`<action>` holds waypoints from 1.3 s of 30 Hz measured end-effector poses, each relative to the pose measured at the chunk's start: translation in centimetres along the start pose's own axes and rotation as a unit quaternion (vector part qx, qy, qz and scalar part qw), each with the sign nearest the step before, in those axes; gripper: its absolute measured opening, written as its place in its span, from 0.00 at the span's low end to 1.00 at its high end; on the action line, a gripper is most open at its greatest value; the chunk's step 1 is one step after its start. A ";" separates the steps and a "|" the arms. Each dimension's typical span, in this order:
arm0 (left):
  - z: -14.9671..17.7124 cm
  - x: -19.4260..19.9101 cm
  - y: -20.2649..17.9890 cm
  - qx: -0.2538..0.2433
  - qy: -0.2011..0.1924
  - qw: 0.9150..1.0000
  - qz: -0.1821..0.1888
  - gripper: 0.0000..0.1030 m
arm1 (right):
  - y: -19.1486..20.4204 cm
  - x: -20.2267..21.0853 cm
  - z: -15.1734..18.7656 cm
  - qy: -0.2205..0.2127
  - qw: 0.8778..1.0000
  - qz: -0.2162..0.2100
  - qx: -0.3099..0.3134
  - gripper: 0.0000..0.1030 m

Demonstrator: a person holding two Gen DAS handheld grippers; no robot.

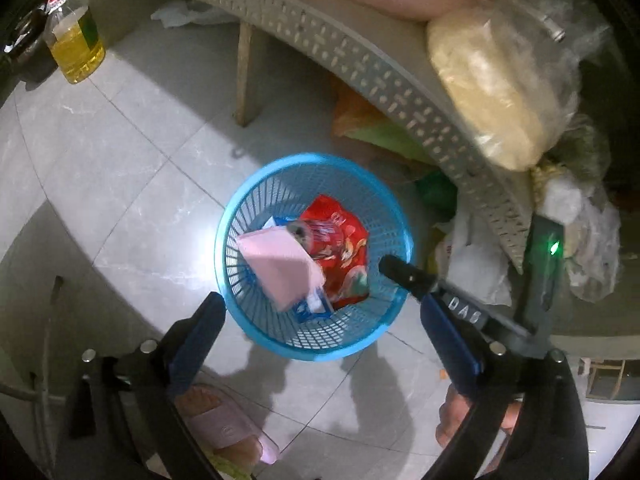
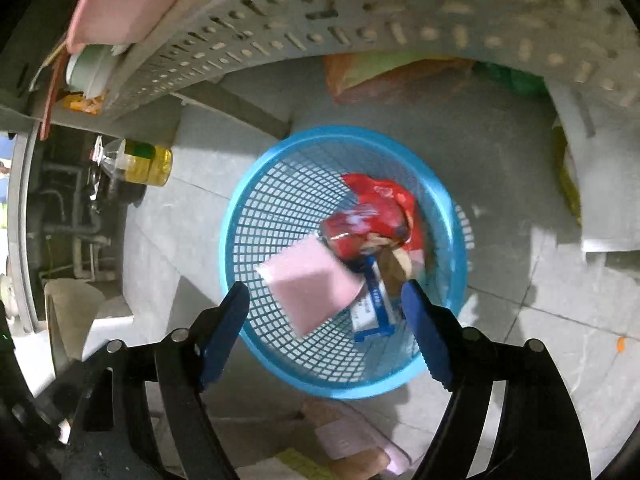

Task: Collect trash
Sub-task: 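Carry the sponge and red can to the blue wastebasket and open both tools, then move both tools back over the table toward the bottle and container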

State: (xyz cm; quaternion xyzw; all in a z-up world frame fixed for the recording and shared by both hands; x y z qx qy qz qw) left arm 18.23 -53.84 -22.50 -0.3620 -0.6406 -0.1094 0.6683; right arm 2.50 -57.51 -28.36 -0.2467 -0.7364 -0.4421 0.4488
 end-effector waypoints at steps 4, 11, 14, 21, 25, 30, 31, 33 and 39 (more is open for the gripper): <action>1.1 4.4 -0.1 -0.003 -0.017 0.999 0.035 0.93 | 0.2 2.4 1.5 -0.026 0.999 0.007 0.025 0.73; 6.0 14.7 -0.5 -0.047 -0.081 0.993 0.076 0.93 | 2.2 7.9 6.1 -0.052 0.995 0.027 0.082 0.73; 8.8 19.8 1.0 -0.047 -0.128 0.985 0.105 0.93 | 4.1 10.7 8.0 -0.066 0.990 0.034 0.116 0.75; 16.5 28.4 7.4 -0.007 -0.224 0.965 0.136 0.94 | 12.4 17.1 10.9 -0.124 0.961 0.064 0.239 0.83; 20.5 31.9 12.2 0.012 -0.292 0.951 0.097 0.94 | 19.0 19.9 12.1 -0.167 0.928 0.068 0.325 0.92; 24.2 33.8 18.1 0.064 -0.335 0.940 0.022 0.94 | 26.6 20.4 14.0 -0.184 0.886 0.072 0.420 0.92; 24.9 34.0 19.1 0.075 -0.339 0.938 0.014 0.94 | 28.1 20.2 14.5 -0.185 0.877 0.073 0.437 0.92; 26.7 34.7 21.6 0.102 -0.351 0.931 -0.006 0.94 | 31.1 19.7 16.0 -0.192 0.857 0.071 0.473 0.92; 32.5 36.9 28.8 0.183 -0.388 0.901 -0.068 0.95 | 37.7 17.2 20.2 -0.176 0.817 0.079 0.544 0.92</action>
Point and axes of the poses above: each gripper's, at about its wrist camera, not at the fingertips, and x roughly against the way its jaws point, y to its left, z to its underside, the point moved 5 cm from there along -x, roughly the way its jaws point, and after that the axes turned 14 degrees about x, right-handed, at the moved point
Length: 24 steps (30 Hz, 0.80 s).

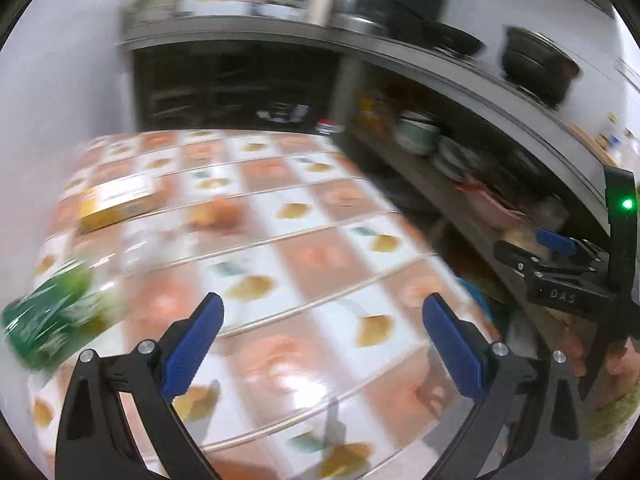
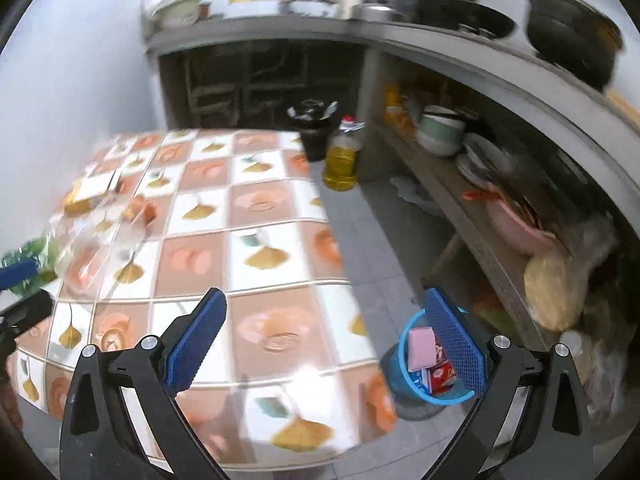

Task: Collect trash
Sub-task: 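Move both tools back over the table toward the bottle and container, then grasp the green-label bottle with the left tool while the right grasps the clear container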

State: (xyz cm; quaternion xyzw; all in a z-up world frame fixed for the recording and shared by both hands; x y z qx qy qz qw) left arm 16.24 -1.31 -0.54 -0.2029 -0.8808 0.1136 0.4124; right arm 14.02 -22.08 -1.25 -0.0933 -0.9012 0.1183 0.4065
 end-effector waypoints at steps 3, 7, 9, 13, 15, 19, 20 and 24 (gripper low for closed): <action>0.0 2.0 3.5 0.016 -0.036 0.998 -0.039 0.95 | 3.2 -0.4 -1.5 -0.004 0.999 -0.025 0.026 0.92; -0.3 4.2 7.8 0.034 -0.078 0.994 -0.075 0.95 | 6.9 -0.8 -3.1 -0.022 0.989 -0.140 0.030 0.92; -0.4 4.9 9.3 0.037 -0.095 0.991 -0.085 0.95 | 8.5 -0.9 -3.9 -0.030 0.981 -0.190 0.020 0.92; -0.9 5.3 12.0 0.031 -0.116 0.986 -0.112 0.95 | 12.3 -1.8 -6.0 -0.016 0.963 -0.267 0.024 0.92; -1.3 5.2 13.0 0.025 -0.122 0.984 -0.129 0.95 | 13.9 -3.0 -7.1 0.000 0.955 -0.295 0.019 0.92; -2.1 4.2 14.3 0.003 -0.123 0.980 -0.158 0.95 | 16.7 -5.3 -8.5 0.030 0.939 -0.342 0.003 0.87; -2.2 3.6 14.6 -0.008 -0.113 0.980 -0.162 0.95 | 17.0 -5.9 -8.6 0.039 0.937 -0.348 -0.001 0.83; -2.3 1.3 15.3 -0.070 -0.082 0.974 -0.201 0.95 | 18.1 -9.3 -8.5 0.087 0.931 -0.354 -0.030 0.68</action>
Point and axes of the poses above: each gripper's, at about its wrist camera, not at the fingertips, and x roughly against the way its jaws point, y to its left, z to its underside, the point moved 5 cm from there along -x, roughly the way its jaws point, and after that the axes turned 14 degrees about x, right-handed, at the moved point
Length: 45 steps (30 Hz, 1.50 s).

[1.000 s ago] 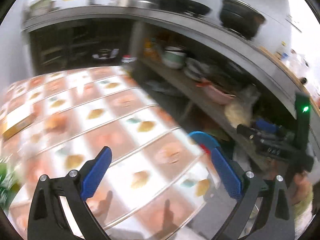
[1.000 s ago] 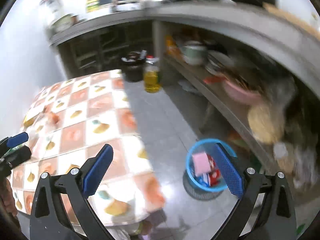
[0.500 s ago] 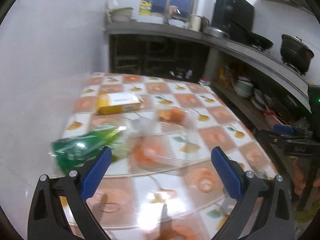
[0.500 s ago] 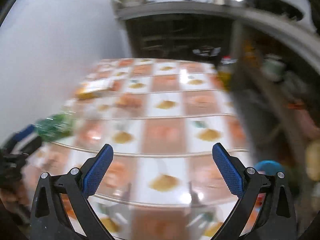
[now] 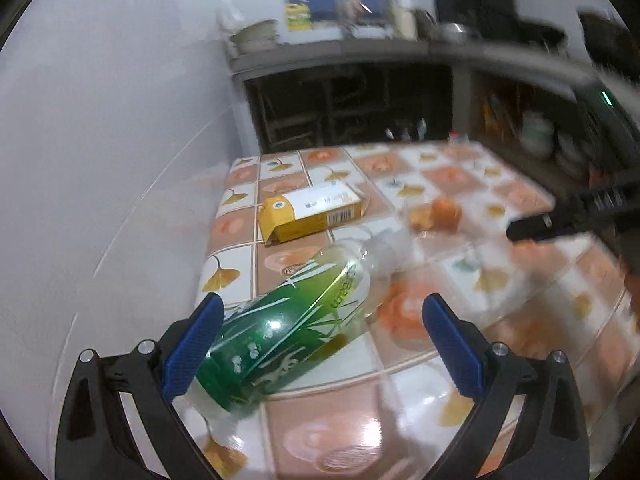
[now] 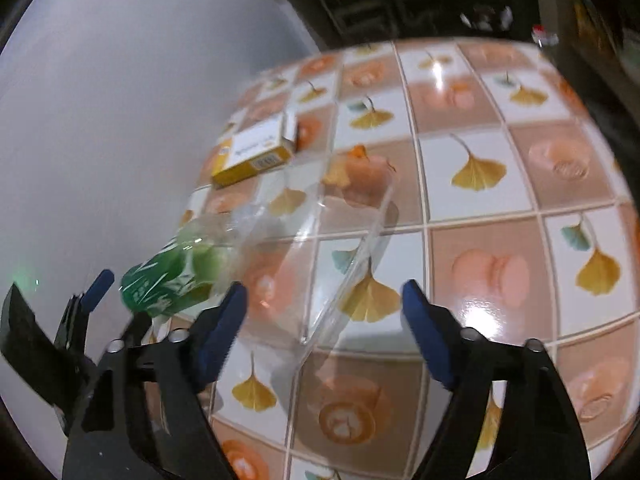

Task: Collect trash
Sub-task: 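Grasp the green-label bottle with the left tool while the right grasps the clear container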

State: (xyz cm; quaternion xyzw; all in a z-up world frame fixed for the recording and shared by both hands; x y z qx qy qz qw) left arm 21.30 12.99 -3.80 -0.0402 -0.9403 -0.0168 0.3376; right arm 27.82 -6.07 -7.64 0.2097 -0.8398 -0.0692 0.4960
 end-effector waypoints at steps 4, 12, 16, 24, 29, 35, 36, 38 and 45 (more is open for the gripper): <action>0.2 -1.9 -0.2 -0.044 0.018 0.999 -0.021 0.95 | -0.7 -1.7 0.0 0.019 0.999 -0.018 -0.024 0.56; 0.5 -6.1 0.8 -0.077 0.080 0.992 -0.058 0.95 | -1.0 -3.1 -0.3 0.037 0.999 -0.027 -0.023 0.37; 0.6 -7.4 1.1 -0.089 0.097 0.989 -0.061 0.95 | -1.3 -3.7 -0.2 0.048 0.998 -0.030 -0.023 0.29; 0.8 -8.3 0.9 -0.110 0.117 0.985 -0.065 0.90 | -1.5 -3.9 0.0 0.052 0.998 -0.039 -0.020 0.11; 1.2 -7.9 0.5 -0.118 0.122 0.983 -0.067 0.79 | -1.7 -3.5 0.3 0.049 0.998 -0.039 -0.015 0.05; 1.7 -7.1 0.0 -0.114 0.136 0.982 -0.058 0.64 | -1.9 -2.0 1.0 0.043 0.998 -0.036 -0.003 0.02; 1.9 -6.9 -0.1 -0.114 0.140 0.982 -0.055 0.63 | -2.0 -1.7 1.2 0.041 0.999 -0.034 0.000 0.02; 2.2 -6.7 -0.4 -0.110 0.149 0.982 -0.046 0.61 | -2.2 -1.3 1.6 0.041 0.999 -0.033 0.000 0.02; 3.0 -6.6 -0.5 -0.085 0.183 0.979 -0.021 0.64 | -3.5 0.5 3.3 0.040 0.999 -0.023 0.002 0.02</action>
Point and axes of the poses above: each gripper's, at about its wrist camera, not at the fingertips, and x roughly against the way its jaws point, y to its left, z to its underside, the point moved 5 cm from there along -x, roughly the way its jaws point, and after that the axes turned 14 degrees about x, right-handed, at the moved point
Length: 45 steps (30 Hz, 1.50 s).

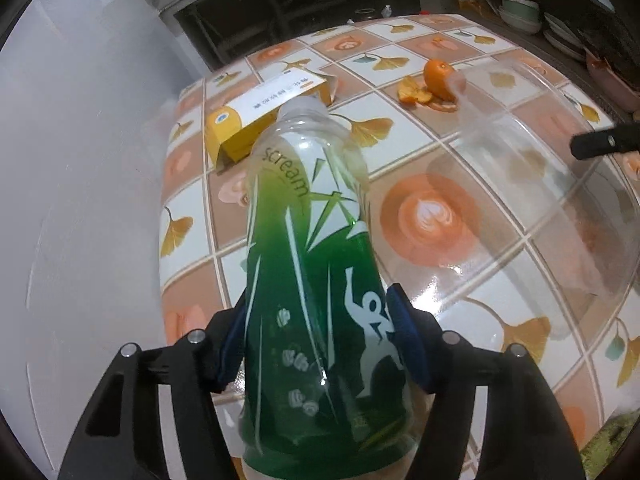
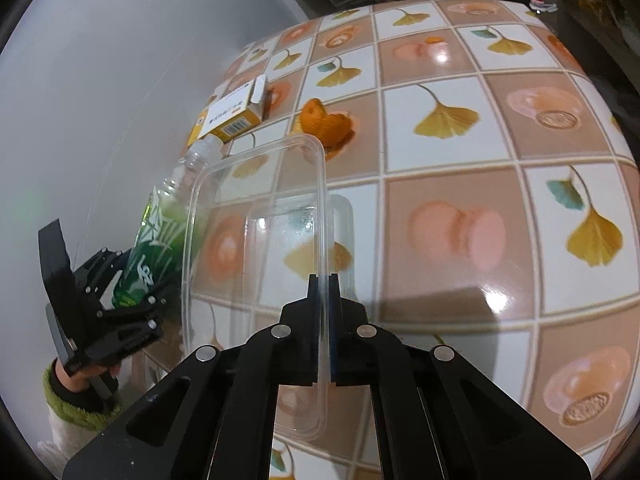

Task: Collect trash
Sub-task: 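Grasp the green-label bottle with the left tool while the right grasps the clear container, then lift the bottle and clear container off the table with both tools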

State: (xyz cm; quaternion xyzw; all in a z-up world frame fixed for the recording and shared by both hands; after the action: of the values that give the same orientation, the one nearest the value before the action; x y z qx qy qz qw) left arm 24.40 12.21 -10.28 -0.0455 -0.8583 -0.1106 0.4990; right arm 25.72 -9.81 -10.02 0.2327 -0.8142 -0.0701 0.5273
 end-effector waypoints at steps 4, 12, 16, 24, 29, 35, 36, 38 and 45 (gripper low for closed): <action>-0.7 0.2 1.7 0.063 0.013 0.997 0.036 0.74 | -0.7 0.5 0.6 -0.003 1.000 -0.002 -0.005 0.02; -2.1 -1.7 2.4 0.118 0.070 0.985 0.101 0.79 | -1.2 0.1 0.7 -0.008 1.000 -0.015 -0.008 0.02; -2.0 -2.4 2.1 0.137 0.104 0.976 0.132 0.74 | -1.6 0.1 1.0 -0.008 1.000 -0.019 -0.013 0.03; -0.1 -0.6 0.9 0.184 0.108 0.961 0.175 0.57 | -1.7 0.8 1.7 -0.010 1.000 -0.012 -0.009 0.03; 1.8 1.5 -0.7 0.201 0.106 0.952 0.205 0.57 | -1.8 1.6 2.5 -0.008 1.000 0.002 -0.003 0.02; 4.2 3.6 -3.8 0.202 0.125 0.940 0.243 0.57 | -2.7 2.5 4.2 -0.002 1.000 0.004 -0.014 0.02; 4.3 4.0 -4.3 0.203 0.126 0.938 0.252 0.58 | -2.8 2.6 4.4 -0.002 1.000 0.005 -0.015 0.02; 4.3 4.7 -4.6 0.201 0.119 0.938 0.257 0.66 | -2.9 2.9 4.7 -0.003 1.000 0.007 -0.019 0.03; 3.0 5.6 -5.7 0.137 0.096 0.962 0.218 0.81 | -2.8 2.8 5.3 0.002 1.000 0.016 -0.022 0.07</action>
State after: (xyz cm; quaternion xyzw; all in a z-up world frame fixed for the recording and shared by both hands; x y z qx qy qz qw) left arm 18.01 7.15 -7.66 -0.1516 -0.7829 0.1156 0.5922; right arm 20.94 -14.22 -11.03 0.2084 -0.8148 -0.0789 0.5352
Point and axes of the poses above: each gripper's, at about its wrist camera, not at the fingertips, and x roughly against the way its jaws point, y to its left, z to its underside, the point moved 5 cm from there along -x, roughly the way its jaws point, and after that the axes turned 14 degrees about x, right-handed, at the moved point
